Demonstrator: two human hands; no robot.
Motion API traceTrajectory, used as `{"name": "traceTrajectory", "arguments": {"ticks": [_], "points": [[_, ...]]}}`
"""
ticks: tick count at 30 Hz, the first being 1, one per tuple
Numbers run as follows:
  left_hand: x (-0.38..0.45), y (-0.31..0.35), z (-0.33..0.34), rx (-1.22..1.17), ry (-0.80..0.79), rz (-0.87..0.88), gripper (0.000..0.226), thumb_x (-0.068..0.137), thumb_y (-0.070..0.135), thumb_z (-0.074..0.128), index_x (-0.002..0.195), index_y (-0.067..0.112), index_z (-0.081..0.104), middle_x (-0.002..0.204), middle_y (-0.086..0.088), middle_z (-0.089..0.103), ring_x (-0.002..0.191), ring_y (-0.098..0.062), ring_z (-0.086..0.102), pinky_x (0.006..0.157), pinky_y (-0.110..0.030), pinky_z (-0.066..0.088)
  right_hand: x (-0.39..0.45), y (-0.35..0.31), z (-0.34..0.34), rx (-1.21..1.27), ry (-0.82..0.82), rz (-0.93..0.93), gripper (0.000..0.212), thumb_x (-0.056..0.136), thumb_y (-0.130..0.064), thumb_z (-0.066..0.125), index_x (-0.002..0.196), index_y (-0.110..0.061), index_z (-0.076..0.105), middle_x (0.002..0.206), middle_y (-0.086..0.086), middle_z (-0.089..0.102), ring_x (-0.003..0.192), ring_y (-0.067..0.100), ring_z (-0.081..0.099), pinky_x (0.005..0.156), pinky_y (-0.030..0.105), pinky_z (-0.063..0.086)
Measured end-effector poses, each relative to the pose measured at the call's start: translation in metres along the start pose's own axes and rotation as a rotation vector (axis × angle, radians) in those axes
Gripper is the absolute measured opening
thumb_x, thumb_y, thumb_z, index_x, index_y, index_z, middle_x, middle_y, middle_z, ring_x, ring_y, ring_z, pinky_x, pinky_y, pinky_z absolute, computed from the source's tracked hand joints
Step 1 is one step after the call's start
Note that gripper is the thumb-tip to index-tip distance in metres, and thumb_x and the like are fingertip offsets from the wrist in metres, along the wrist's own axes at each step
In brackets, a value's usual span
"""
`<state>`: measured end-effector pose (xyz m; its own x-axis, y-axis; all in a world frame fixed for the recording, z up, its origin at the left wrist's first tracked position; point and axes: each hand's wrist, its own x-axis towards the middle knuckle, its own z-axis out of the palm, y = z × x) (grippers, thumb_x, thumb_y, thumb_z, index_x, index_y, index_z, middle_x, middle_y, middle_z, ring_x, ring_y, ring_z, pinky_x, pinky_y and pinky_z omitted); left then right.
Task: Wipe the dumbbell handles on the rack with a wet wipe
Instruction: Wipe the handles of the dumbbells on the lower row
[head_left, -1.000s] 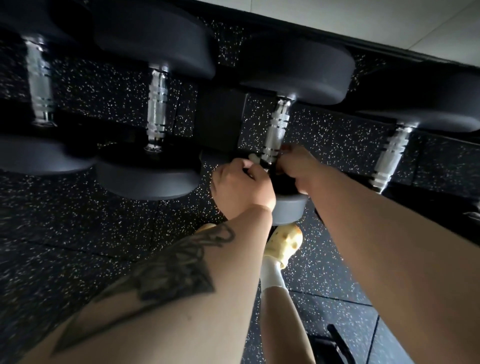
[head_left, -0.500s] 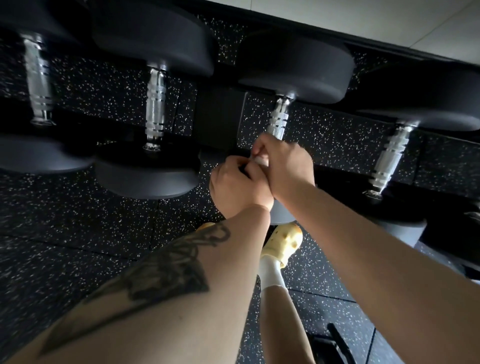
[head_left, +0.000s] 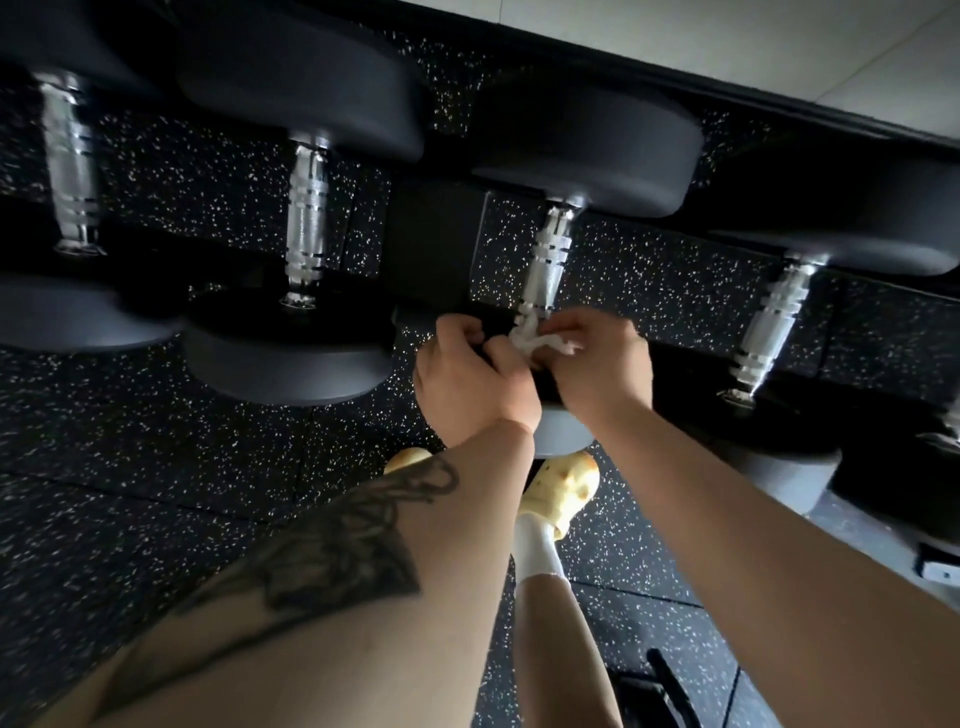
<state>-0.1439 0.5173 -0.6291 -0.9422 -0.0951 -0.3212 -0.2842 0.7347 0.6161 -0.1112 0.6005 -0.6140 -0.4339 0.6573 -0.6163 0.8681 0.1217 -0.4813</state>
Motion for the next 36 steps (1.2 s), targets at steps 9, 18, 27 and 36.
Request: {"name": "traceTrajectory", "arguments": {"ticks": [9,18,27,36], "points": [[0.001,-0.003,0.003,0.018,0.011,0.038,0.035,0.069,0.035,0.032,0.083,0.021,0.061,0.071,0.019,0.034,0.084,-0.033,0.056,0.08,-0.046,0.047,0.043,-0.002,0.012,0.271,-0.028,0.313,0.025,0.081,-0.006,0.062,0.098,-0.022,0.073,0.081,0.0,0.068,0.065,0.015,0.06,0.054,0.022,0.05],[0.001,-0.006,0.004,0.023,0.037,0.059,0.04,0.066,0.037,0.029,0.08,0.022,0.063,0.073,0.013,0.037,0.081,-0.03,0.056,0.078,-0.047,0.048,0.027,0.009,-0.005,0.308,-0.079,0.259,0.019,0.074,-0.01,0.074,0.087,-0.024,0.074,0.08,0.0,0.071,0.072,0.015,0.064,0.074,0.028,0.053],[0.0,-0.004,0.003,0.021,0.013,0.057,0.039,0.068,0.04,0.025,0.074,0.024,0.06,0.071,0.025,0.029,0.085,-0.032,0.056,0.08,-0.047,0.048,0.047,-0.046,0.009,0.067,0.437,-0.279,0.018,0.082,-0.026,0.067,0.098,-0.028,0.075,0.1,0.001,0.068,0.083,0.021,0.064,0.067,0.021,0.041],[0.001,-0.005,0.003,0.026,0.013,0.05,0.023,0.07,0.029,0.041,0.075,0.026,0.063,0.072,0.018,0.035,0.087,-0.031,0.057,0.082,-0.048,0.047,0.064,-0.025,0.009,0.404,0.477,0.151,0.012,0.082,-0.019,0.064,0.082,-0.019,0.076,0.074,0.0,0.069,0.064,0.012,0.053,0.054,0.024,0.041]]}}
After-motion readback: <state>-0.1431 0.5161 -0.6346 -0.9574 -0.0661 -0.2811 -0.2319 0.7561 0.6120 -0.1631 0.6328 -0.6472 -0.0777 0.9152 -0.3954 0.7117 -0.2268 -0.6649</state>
